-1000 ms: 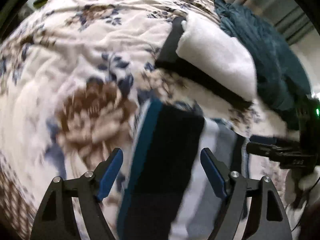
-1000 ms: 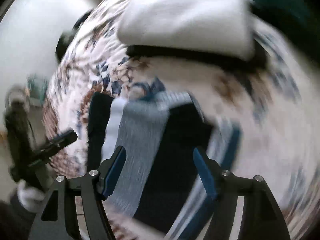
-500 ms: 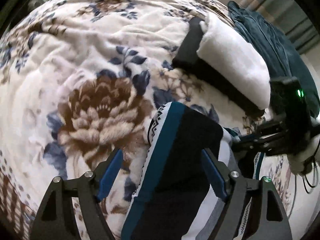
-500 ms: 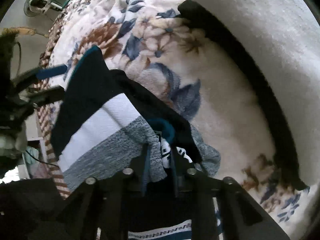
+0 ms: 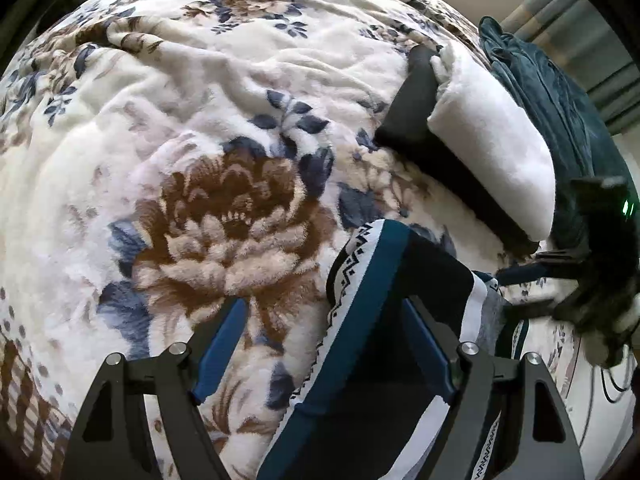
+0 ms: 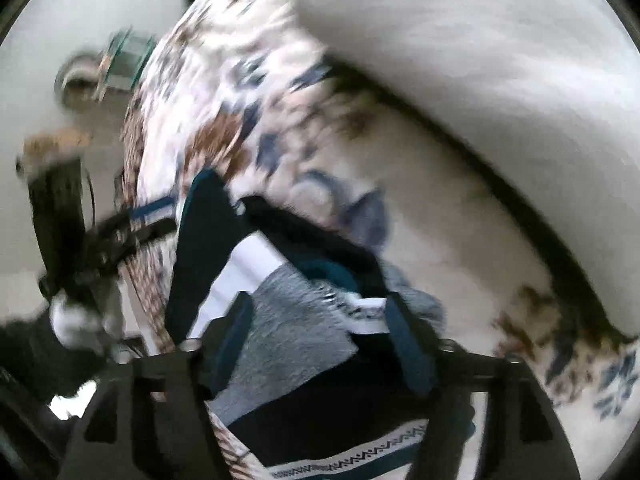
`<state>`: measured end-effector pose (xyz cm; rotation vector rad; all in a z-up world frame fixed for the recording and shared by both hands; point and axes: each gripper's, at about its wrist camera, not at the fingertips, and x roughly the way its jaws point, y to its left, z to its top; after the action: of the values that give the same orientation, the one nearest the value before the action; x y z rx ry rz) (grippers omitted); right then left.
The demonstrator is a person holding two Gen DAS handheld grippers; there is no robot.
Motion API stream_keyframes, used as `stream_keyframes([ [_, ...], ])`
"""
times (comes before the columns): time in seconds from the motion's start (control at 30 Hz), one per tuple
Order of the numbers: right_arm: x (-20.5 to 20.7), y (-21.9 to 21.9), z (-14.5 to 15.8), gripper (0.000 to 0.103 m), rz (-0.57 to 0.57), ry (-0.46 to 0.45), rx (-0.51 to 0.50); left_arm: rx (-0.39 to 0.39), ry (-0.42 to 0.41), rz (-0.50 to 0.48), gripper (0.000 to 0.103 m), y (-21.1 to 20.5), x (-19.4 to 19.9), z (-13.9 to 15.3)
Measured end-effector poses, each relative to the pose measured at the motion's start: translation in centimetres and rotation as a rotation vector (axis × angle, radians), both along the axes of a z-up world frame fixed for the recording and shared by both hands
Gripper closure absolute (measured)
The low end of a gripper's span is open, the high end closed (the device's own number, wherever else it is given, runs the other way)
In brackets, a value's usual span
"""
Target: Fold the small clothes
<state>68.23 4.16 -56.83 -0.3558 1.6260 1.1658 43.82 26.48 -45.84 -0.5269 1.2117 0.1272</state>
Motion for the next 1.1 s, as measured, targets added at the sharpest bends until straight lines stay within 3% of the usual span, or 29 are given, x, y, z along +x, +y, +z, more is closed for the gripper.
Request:
stream_keyframes([
  [0.1,-3.3,2.2,-1.8,0.031,0.178,-0.08,-0.041,-0.005,0.005,0.002,0.025,-0.1,-0.1,-0.2],
  [0.2,-3.0,2.1,-2.0,0.071,0.139,-0.007,-0.001,0.009,0.004,-0.004,0.025,-0.2,-0.4,-0.1],
  [0.23,-2.6,1.9,-1.8,0.079,0.12,0.028,0.015,0.012,0.001,-0.007,0.025,-0.2,-0.5,0.0],
  [0.3,-1.5,0.9,-1.7,0.085,0.068,0.197,0.057,0.004,-0.001,-0.007,0.025,0.0,-0.6,0.1],
  [0.4,-1.0,-1.1,-2.8,0.086,0.005,0.603,0.149,-0.007,-0.001,0.001,0.025,0.3,-0.6,-0.1],
  [0.43,-0.7,-1.5,-3.5,0.086,-0.033,0.642,0.15,-0.005,0.001,0.002,0.025,0.4,-0.5,-0.2],
  [0.5,1.9,-3.6,-7.3,0.086,-0.27,0.559,0.003,0.0,0.008,-0.003,0.025,0.3,-0.2,-0.4],
  [0.57,3.2,-4.9,-8.3,0.086,-0.368,0.534,-0.018,-0.005,0.012,0.002,0.025,0.4,0.1,-0.4],
  [0.63,3.5,-5.0,-6.4,0.069,-0.366,0.432,0.008,-0.008,-0.003,-0.003,0.025,0.4,0.4,0.1],
  [0.73,3.3,-6.8,-0.6,0.046,-0.347,0.154,0.028,0.013,-0.03,-0.034,0.025,-0.2,0.9,0.9],
  [0.83,2.5,-10.1,1.8,0.037,-0.365,-0.01,-0.02,0.014,-0.043,-0.069,0.025,-1.2,1.9,1.2],
  [1.0,0.5,-16.3,-1.5,0.037,-0.483,0.024,-0.135,0.026,-0.071,-0.181,0.025,-4.7,4.8,1.2],
  [1.1,-0.5,-18.5,-3.6,0.039,-0.62,0.079,-0.1,0.054,-0.06,-0.223,0.025,-6.2,5.9,0.5],
])
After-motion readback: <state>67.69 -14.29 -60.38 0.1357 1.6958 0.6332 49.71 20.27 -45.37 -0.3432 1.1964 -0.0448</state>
